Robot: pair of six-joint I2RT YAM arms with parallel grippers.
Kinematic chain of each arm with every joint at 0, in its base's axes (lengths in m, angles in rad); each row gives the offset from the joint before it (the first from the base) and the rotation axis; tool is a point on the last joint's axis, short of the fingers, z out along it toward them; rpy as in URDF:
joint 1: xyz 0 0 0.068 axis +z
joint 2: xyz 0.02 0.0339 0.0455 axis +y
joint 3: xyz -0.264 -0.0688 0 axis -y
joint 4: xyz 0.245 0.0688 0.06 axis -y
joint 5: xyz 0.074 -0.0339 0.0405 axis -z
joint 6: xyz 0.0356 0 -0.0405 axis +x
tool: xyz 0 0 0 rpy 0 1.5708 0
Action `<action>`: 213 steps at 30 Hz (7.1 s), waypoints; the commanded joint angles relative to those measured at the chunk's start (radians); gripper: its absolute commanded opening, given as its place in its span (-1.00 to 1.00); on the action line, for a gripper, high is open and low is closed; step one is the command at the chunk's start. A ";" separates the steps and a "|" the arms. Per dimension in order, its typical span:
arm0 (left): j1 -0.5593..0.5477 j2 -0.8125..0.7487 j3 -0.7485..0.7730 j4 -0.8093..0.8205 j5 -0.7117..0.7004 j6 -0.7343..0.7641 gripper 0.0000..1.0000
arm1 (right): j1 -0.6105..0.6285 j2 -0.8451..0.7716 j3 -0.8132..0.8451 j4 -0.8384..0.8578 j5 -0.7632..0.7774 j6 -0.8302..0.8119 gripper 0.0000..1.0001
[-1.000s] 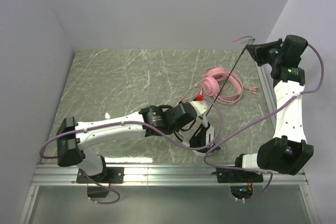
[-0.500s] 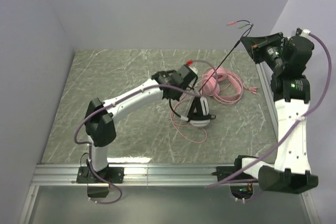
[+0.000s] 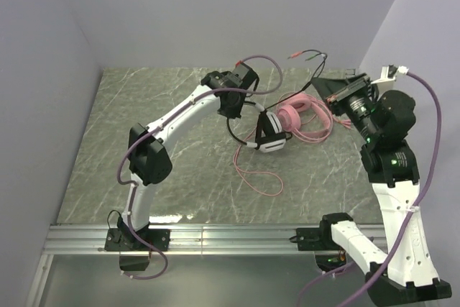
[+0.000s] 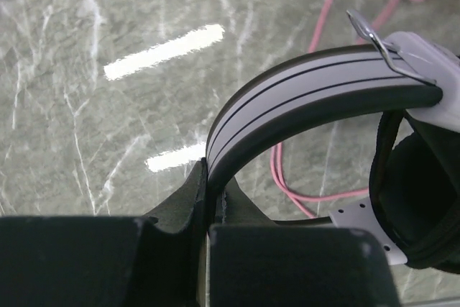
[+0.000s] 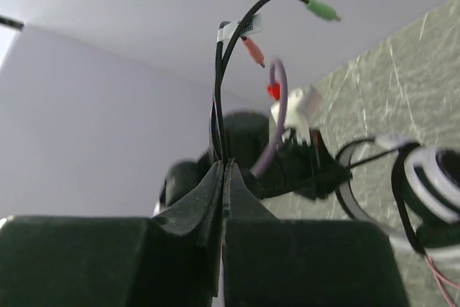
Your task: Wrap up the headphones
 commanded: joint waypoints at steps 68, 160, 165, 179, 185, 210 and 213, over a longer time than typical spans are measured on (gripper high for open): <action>0.314 -0.785 -0.659 0.559 0.906 -0.051 -0.99 | 0.141 0.232 -0.786 0.991 -0.203 0.101 -1.00; 0.513 -0.138 -0.820 0.430 0.665 0.038 -1.00 | 0.288 1.092 0.099 0.009 0.283 -0.410 0.52; 0.522 -0.141 -0.820 0.430 0.658 0.027 -0.99 | 0.305 1.102 0.060 0.043 0.309 -0.312 0.45; 0.544 -0.161 -0.840 0.447 0.720 0.036 -0.99 | 0.189 1.038 -0.052 0.059 0.453 -0.241 -1.00; 0.544 -0.184 -0.849 0.481 0.849 0.026 -0.99 | 0.116 0.776 -0.177 0.073 0.533 -0.307 -1.00; 0.625 -0.202 -0.843 0.528 0.978 -0.056 -0.99 | 0.281 0.520 -0.430 0.415 -0.039 -0.453 -0.04; 0.630 -0.201 -0.847 0.530 0.974 -0.059 -0.99 | 0.294 0.460 -0.496 0.435 -0.055 -0.425 0.41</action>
